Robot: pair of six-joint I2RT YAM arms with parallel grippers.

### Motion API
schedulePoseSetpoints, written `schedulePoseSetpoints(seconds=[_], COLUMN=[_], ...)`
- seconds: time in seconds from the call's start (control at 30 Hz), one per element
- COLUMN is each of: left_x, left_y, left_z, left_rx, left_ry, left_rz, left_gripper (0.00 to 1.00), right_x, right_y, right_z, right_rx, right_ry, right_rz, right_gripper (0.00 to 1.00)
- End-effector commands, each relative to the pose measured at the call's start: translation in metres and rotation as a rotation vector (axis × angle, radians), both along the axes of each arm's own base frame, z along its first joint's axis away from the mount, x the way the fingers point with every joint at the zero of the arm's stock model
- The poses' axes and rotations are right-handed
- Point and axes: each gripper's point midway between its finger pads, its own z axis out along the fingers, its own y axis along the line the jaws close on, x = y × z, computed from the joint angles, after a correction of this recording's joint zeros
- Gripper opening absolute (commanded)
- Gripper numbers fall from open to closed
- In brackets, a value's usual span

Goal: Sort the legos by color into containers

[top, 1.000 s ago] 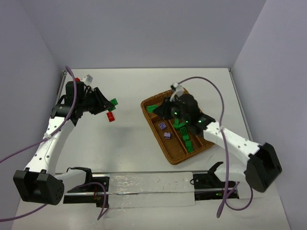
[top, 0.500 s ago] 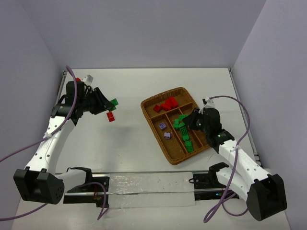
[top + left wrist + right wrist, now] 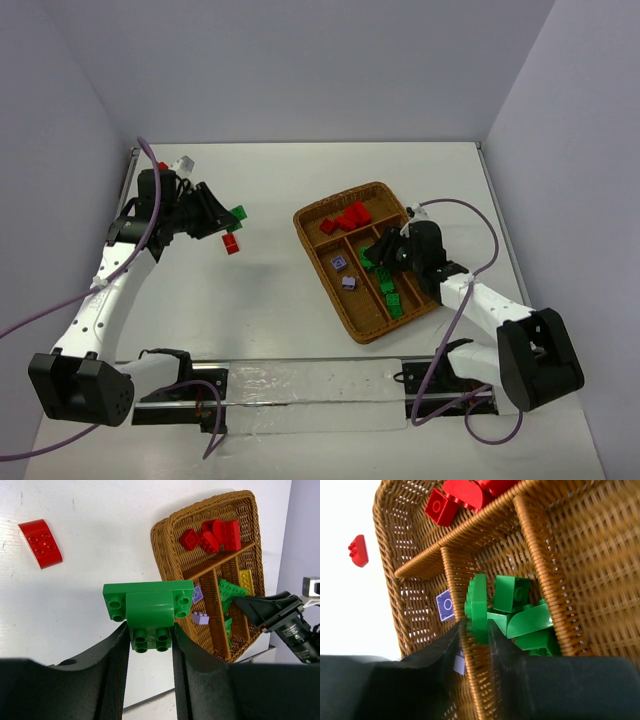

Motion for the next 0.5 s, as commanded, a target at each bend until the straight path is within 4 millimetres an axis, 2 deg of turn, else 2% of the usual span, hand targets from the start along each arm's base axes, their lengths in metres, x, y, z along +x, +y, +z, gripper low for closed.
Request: schedulePoseSetpoints(seconds=[0.0, 0.1, 0.2, 0.3, 0.37, 0.47], left_x=[0.008, 0.006, 0.006, 0.005, -0.001, -0.008], left_y=[-0.006, -0.008, -0.009, -0.015, -0.026, -0.041], left_z=[0.018, 0.015, 0.018, 0.018, 0.013, 0.005], left_rx=[-0.032, -0.023, -0.025, -0.036, -0.040, -0.037], left_ry=[-0.062, -0.046, -0.057, -0.064, -0.055, -0.049], left_rz=[-0.028, -0.054, -0.060, -0.089, -0.148, -0.213], left_gripper=[0.00, 0.00, 0.00, 0.00, 0.00, 0.00], right_x=[0.007, 0.006, 0.006, 0.007, 0.008, 0.002], right_y=[0.009, 0.002, -0.009, -0.020, -0.023, -0.013], right_z=[0.007, 0.017, 0.046, 0.073, 0.100, 0.136], right_rx=[0.016, -0.026, -0.064, -0.105, -0.099, -0.044], right_ry=[-0.030, -0.042, -0.125, -0.177, -0.234, -0.317], right_rz=[0.029, 0.009, -0.018, -0.056, -0.069, -0.016], right_gripper=[0.65, 0.78, 0.83, 0.83, 0.83, 0.82])
